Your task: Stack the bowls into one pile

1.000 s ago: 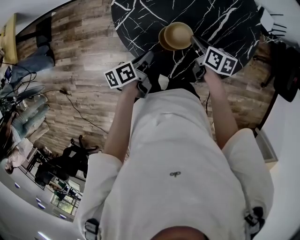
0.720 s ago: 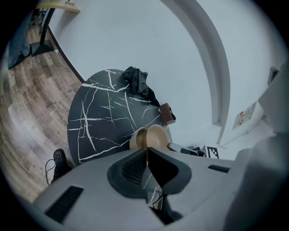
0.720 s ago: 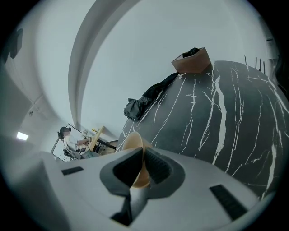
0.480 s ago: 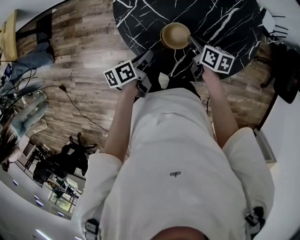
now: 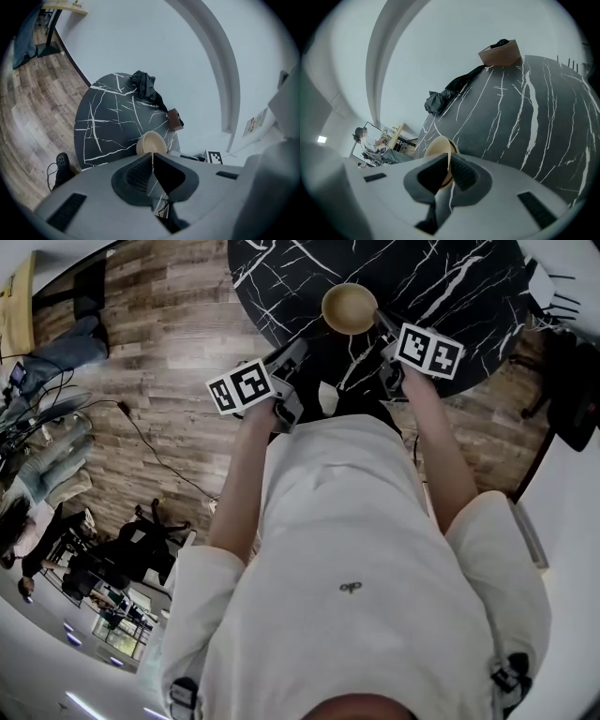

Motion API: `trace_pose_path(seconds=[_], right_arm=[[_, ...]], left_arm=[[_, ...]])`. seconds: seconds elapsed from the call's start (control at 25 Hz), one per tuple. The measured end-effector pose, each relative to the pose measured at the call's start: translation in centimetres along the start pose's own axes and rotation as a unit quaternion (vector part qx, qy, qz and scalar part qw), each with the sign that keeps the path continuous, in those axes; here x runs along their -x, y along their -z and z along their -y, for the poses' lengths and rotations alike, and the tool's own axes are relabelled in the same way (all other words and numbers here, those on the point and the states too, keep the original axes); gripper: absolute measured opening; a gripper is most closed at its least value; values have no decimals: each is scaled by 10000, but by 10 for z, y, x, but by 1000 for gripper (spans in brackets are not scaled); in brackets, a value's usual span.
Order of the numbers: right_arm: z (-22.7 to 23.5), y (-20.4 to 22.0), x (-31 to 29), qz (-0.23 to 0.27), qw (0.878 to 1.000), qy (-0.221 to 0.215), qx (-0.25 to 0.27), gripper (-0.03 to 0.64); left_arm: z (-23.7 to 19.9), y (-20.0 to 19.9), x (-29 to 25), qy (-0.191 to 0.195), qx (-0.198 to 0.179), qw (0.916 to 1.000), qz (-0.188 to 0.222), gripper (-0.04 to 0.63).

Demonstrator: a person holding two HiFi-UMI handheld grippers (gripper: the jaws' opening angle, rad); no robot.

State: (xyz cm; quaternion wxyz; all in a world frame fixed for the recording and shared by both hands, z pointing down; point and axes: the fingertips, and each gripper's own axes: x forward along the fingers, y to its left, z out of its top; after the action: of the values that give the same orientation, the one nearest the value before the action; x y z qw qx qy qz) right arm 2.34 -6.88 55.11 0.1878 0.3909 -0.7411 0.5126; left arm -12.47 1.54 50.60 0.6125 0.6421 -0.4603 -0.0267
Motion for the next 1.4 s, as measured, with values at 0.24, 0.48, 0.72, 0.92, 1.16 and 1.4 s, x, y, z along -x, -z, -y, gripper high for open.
trace_pose_path(seconds=[0.24, 0.48, 0.72, 0.92, 1.16, 1.4], right_arm=[[6, -1, 4, -22, 10000, 36, -84, 23], [9, -1, 9, -23, 10000, -48, -57, 18], [3, -4, 11, 129, 9997, -97, 204, 12], [-1, 4, 16, 223, 9985, -25, 495, 6], [-9, 13, 32, 426, 9968, 165, 653, 5], [-28, 22, 55, 767, 9901, 468, 1079, 5]], left_arm=[[2, 3, -2, -22, 24, 10000, 2, 14], [-3, 5, 0, -151, 55, 9998, 90, 14], [-13, 9, -3, -334, -17, 9994, 65, 14], [-16, 13, -7, -414, -328, 9986, -89, 12], [-11, 10, -10, -332, -929, 9945, -352, 8], [2, 2, -7, -239, -2120, 9748, -655, 8]])
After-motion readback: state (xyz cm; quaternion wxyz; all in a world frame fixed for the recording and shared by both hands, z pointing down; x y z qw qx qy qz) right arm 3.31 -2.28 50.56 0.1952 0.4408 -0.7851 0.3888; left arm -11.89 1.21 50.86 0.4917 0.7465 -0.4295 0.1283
